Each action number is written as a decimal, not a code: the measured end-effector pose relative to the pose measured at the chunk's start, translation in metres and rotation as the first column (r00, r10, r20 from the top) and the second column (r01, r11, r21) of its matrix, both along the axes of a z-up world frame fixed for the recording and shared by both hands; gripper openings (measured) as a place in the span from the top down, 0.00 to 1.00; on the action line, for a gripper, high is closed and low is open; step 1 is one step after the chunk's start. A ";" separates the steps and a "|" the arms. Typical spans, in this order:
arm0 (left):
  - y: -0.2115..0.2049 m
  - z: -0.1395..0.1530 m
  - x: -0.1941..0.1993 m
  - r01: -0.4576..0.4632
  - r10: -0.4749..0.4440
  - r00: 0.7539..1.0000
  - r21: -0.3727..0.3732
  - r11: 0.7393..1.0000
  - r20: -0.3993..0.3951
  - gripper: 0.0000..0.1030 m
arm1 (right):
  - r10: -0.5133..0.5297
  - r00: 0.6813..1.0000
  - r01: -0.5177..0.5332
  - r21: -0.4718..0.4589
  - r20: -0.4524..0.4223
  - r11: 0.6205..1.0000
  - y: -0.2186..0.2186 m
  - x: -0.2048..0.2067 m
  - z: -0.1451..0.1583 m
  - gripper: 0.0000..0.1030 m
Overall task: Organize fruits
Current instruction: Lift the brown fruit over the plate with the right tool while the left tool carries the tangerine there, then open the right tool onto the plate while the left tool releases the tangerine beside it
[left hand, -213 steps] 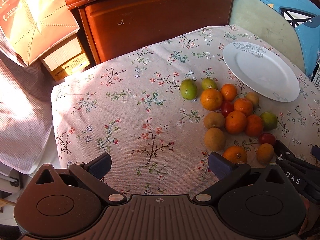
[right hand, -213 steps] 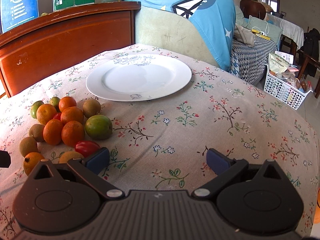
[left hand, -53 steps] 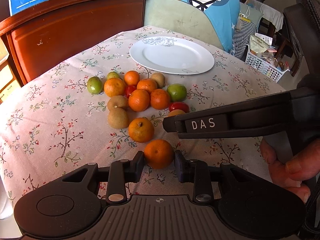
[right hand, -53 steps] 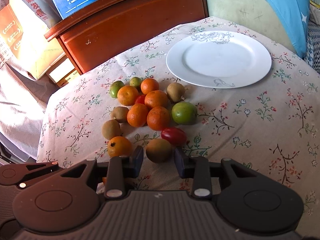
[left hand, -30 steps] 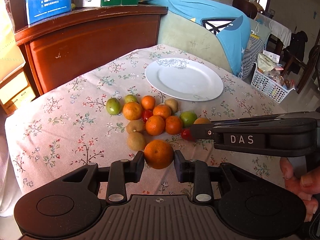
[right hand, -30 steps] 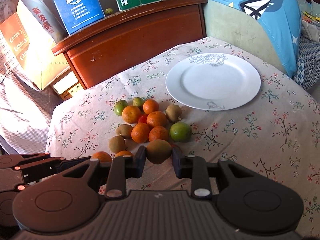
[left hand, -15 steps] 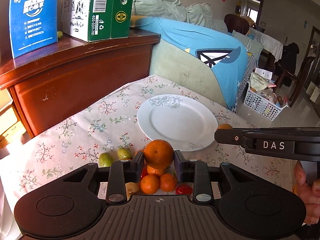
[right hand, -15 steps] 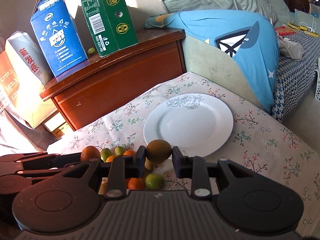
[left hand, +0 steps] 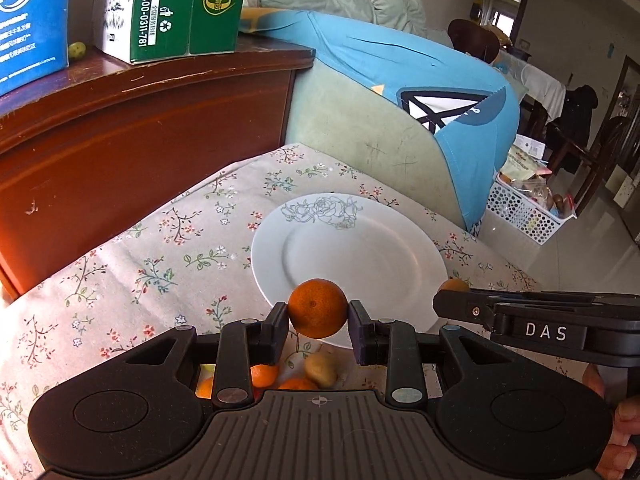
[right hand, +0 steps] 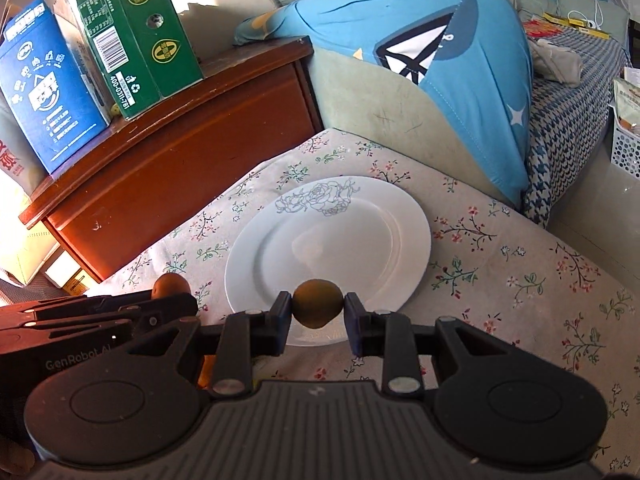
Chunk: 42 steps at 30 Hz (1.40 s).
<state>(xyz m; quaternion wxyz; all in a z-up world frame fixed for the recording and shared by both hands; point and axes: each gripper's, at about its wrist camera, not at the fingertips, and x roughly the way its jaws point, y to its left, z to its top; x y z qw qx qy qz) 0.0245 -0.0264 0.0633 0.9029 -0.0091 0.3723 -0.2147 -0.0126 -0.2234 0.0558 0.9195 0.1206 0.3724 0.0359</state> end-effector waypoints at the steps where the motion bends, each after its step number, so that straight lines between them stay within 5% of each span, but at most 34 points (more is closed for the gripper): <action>1: -0.003 -0.003 0.004 0.003 -0.003 1.000 0.005 1.000 -0.002 0.71 | -0.007 1.000 0.007 0.003 -0.005 1.000 -0.001 0.002 -0.002 0.72; 22: -0.036 -0.045 0.052 0.005 0.001 0.997 0.085 0.996 -0.080 0.71 | -0.068 0.995 0.066 -0.026 -0.074 0.997 -0.002 0.040 -0.037 0.72; 42: -0.048 -0.038 0.053 -0.020 0.028 0.998 0.149 0.989 -0.056 0.63 | -0.102 0.994 0.100 -0.064 -0.034 0.993 -0.003 0.045 -0.027 0.62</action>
